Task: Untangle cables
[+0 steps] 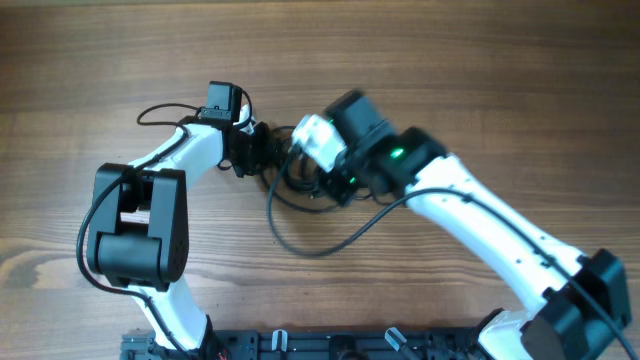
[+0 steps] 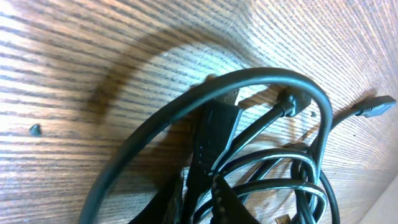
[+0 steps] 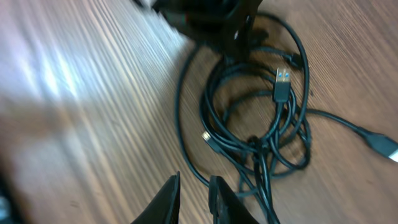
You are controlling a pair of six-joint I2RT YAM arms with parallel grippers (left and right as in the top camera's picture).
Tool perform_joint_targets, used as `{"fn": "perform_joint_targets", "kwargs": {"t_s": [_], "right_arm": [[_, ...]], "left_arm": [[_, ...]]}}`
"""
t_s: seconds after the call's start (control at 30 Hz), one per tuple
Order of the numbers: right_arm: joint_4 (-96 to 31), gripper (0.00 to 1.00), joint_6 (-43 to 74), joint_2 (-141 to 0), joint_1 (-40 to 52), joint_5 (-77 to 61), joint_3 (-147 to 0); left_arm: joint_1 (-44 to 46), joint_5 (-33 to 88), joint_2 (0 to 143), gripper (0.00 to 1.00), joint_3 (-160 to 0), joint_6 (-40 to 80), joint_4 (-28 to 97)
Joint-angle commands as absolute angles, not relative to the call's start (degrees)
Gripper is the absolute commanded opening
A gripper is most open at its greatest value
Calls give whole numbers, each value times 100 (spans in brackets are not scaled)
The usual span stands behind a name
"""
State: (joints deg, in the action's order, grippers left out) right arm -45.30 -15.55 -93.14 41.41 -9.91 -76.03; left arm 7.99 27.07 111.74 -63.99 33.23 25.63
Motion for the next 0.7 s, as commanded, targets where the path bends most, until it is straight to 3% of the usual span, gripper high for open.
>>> {"fn": "perform_joint_targets", "kwargs": {"t_s": [0.0,0.37,0.67], "right_arm": [[-4574,21,-2053,-9699,4593,947,-7620],[-4698,25,-2707,-10589,4589,1800,-7614],[-4934,22,-2679,-10641,4211,1404,-7603]], "left_arm": [[810,2589,11303,20,-6370,3354,2587],[810,2589,11303,20,-6370,3354,2589],[810,2589,11303,21,-6370,3354,2589]]}}
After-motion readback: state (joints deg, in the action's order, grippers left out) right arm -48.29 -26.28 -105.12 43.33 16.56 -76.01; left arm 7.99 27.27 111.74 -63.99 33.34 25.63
